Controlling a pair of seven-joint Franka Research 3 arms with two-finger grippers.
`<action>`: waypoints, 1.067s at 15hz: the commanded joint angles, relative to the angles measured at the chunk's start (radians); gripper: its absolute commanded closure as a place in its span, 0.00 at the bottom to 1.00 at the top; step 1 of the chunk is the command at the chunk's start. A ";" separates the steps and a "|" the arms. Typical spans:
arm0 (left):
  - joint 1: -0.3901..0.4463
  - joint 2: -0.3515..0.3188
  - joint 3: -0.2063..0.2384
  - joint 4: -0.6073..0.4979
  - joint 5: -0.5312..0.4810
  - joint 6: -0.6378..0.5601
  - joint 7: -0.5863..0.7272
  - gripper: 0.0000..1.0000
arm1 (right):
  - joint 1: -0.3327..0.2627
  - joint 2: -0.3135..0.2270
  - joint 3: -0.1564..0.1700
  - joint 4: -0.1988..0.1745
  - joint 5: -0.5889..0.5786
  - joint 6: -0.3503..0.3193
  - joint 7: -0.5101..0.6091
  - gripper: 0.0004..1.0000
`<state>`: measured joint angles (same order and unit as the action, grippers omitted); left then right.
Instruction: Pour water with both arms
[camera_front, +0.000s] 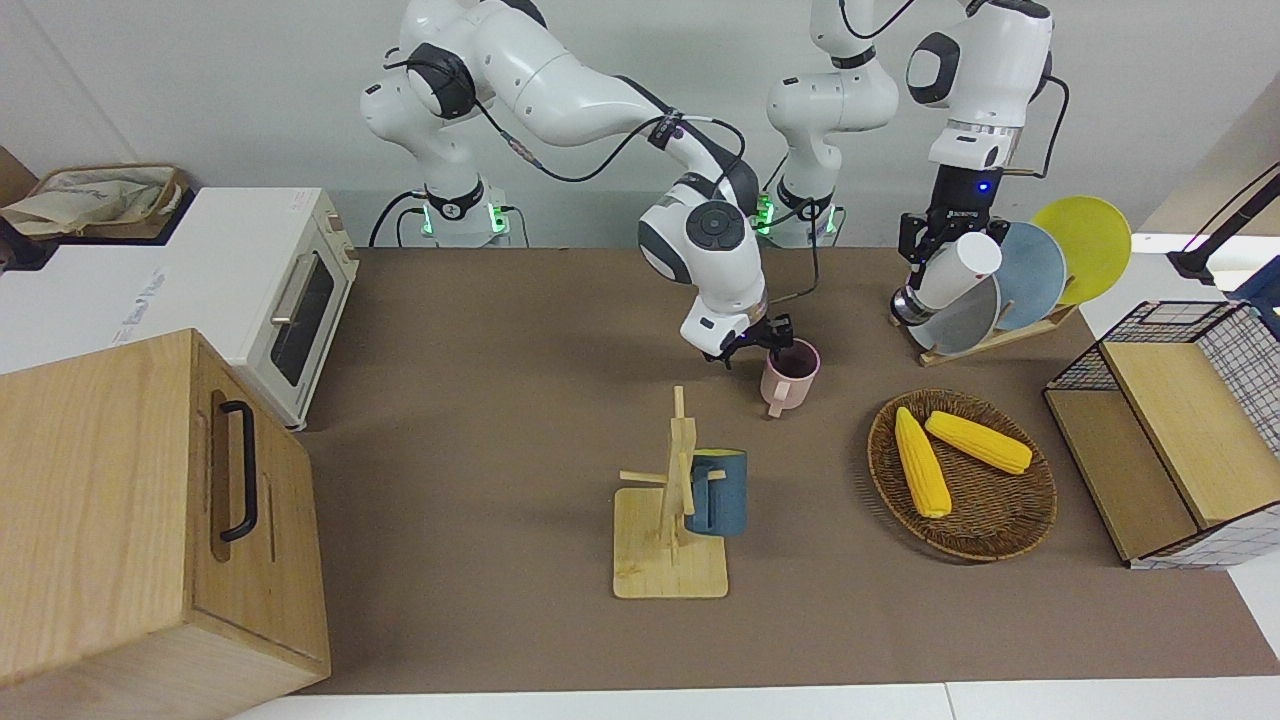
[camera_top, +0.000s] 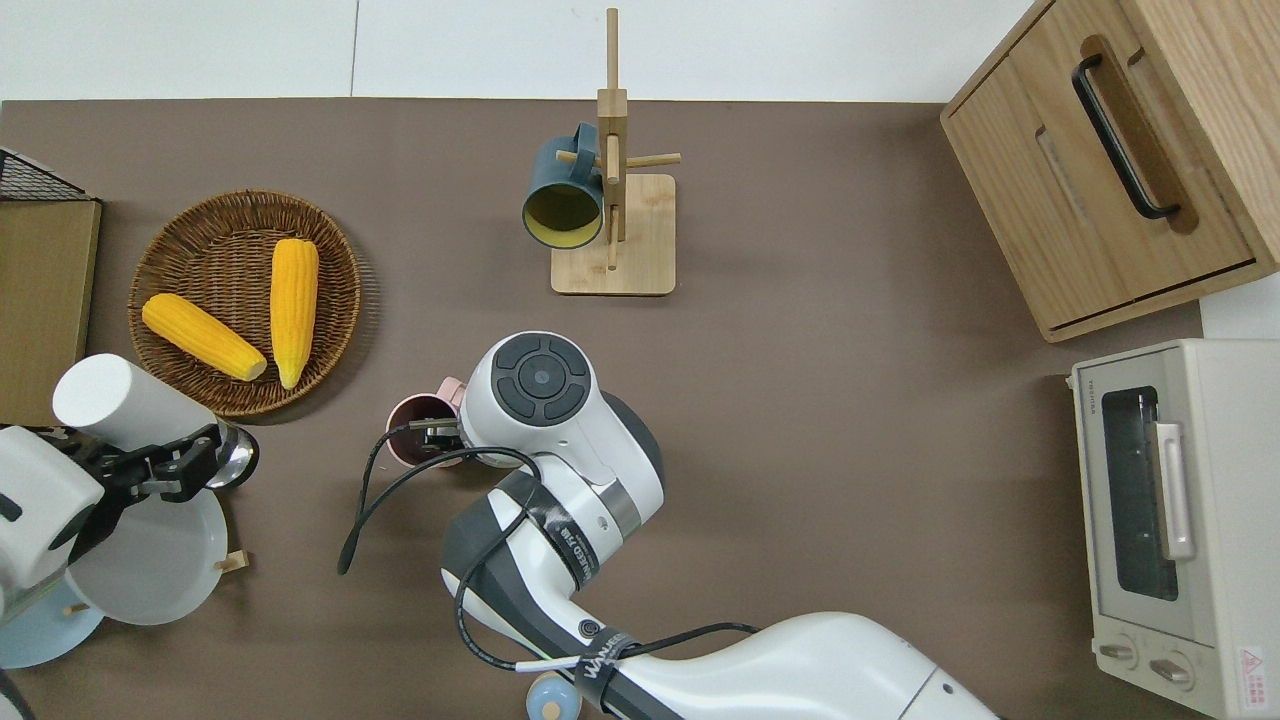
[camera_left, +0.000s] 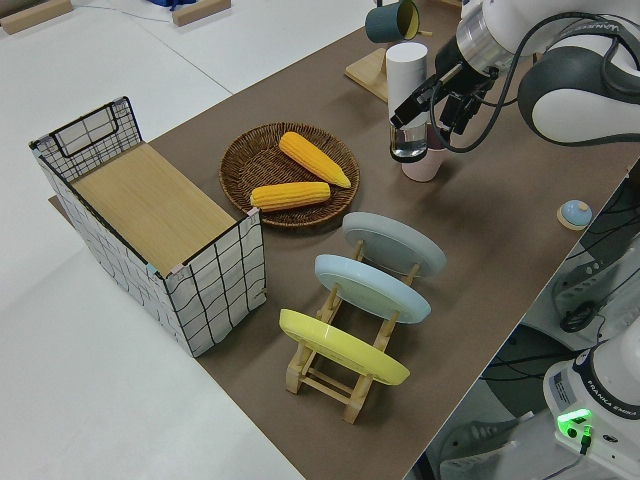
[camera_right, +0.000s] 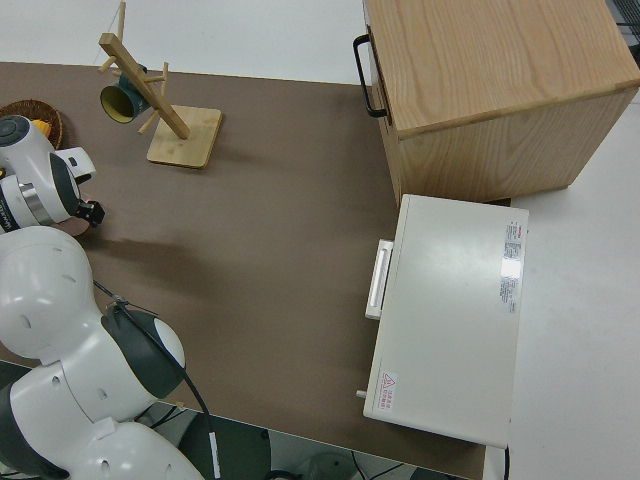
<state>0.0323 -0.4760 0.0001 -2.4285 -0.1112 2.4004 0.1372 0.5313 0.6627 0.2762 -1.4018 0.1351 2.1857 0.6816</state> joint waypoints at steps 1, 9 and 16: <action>-0.012 -0.041 0.003 -0.018 0.024 0.025 -0.027 1.00 | 0.010 0.020 -0.009 0.050 -0.019 -0.004 0.029 0.01; -0.043 -0.041 -0.022 -0.041 0.024 0.014 -0.027 1.00 | 0.009 0.000 -0.054 0.208 -0.055 -0.303 0.015 0.01; -0.109 -0.114 -0.026 -0.161 0.013 0.025 -0.025 1.00 | -0.060 -0.118 -0.182 0.213 -0.154 -0.559 -0.444 0.01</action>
<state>-0.0401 -0.4971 -0.0366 -2.5189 -0.1111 2.4006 0.1331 0.5275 0.6118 0.1290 -1.1830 -0.0026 1.7187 0.4459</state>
